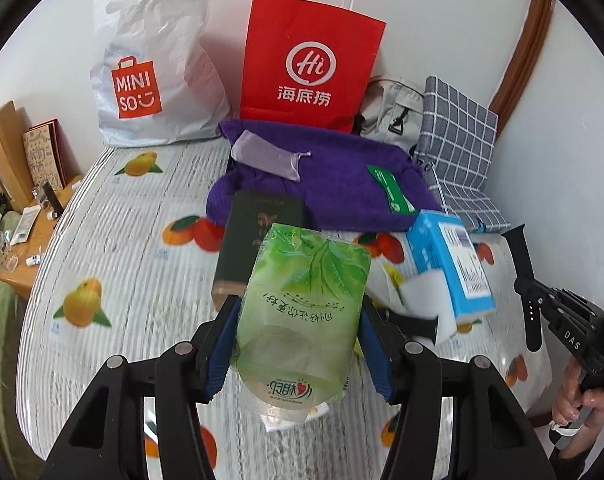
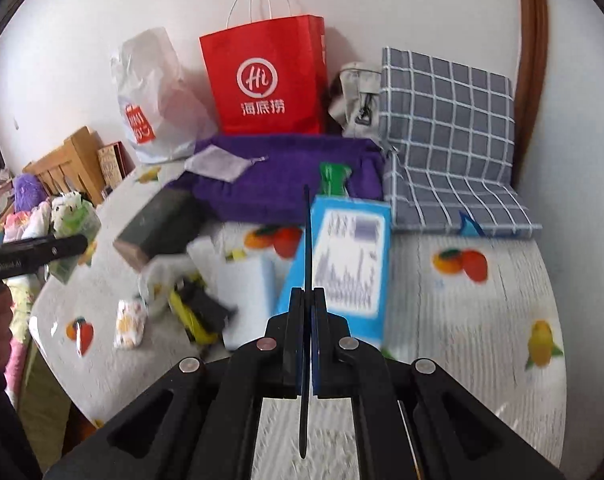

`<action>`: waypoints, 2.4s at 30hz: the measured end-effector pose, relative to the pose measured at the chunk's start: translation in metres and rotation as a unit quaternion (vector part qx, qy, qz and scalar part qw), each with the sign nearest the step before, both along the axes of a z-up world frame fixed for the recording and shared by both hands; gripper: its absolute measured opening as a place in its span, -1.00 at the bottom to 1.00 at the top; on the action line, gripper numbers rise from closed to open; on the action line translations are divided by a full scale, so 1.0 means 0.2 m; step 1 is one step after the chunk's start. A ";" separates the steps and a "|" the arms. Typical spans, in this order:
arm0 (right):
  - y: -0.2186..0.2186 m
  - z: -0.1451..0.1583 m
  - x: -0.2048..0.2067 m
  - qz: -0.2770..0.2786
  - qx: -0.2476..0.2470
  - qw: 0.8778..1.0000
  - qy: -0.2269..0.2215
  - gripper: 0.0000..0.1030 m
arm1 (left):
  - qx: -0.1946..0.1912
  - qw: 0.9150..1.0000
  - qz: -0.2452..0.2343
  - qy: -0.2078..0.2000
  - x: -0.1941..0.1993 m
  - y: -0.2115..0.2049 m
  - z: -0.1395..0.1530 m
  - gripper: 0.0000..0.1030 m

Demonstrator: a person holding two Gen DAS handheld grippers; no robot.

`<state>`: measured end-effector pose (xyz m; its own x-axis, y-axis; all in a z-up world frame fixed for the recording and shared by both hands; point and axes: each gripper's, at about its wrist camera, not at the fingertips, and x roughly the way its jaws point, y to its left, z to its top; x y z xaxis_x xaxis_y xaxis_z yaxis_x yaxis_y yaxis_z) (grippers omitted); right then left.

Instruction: Organize soft objects

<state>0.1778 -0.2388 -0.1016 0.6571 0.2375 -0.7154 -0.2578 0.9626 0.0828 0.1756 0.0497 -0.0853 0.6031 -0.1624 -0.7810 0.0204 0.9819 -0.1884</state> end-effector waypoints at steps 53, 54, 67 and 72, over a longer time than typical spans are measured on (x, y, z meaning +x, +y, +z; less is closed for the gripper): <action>0.37 -0.33 1.39 0.046 0.037 0.992 0.113 -0.94 | -0.013 0.996 -0.008 0.085 1.22 0.00 -0.34 0.07; 0.38 -0.35 1.40 0.049 0.035 0.991 0.120 -0.94 | -0.012 0.996 -0.009 0.086 1.23 -0.01 -0.35 0.07; 0.35 -0.45 1.45 0.042 0.038 0.987 0.147 -0.91 | -0.017 0.991 -0.019 0.129 1.29 -0.08 -0.48 0.08; 0.34 -0.44 1.44 0.045 0.033 0.988 0.146 -0.91 | -0.024 0.990 -0.019 0.136 1.30 -0.09 -0.49 0.24</action>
<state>0.4652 -0.1700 -0.1899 0.3993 0.3382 -0.8522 -0.2971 0.9271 0.2287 0.4359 0.0313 -0.1833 0.3636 -0.2212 -0.9049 -0.0006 0.9714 -0.2376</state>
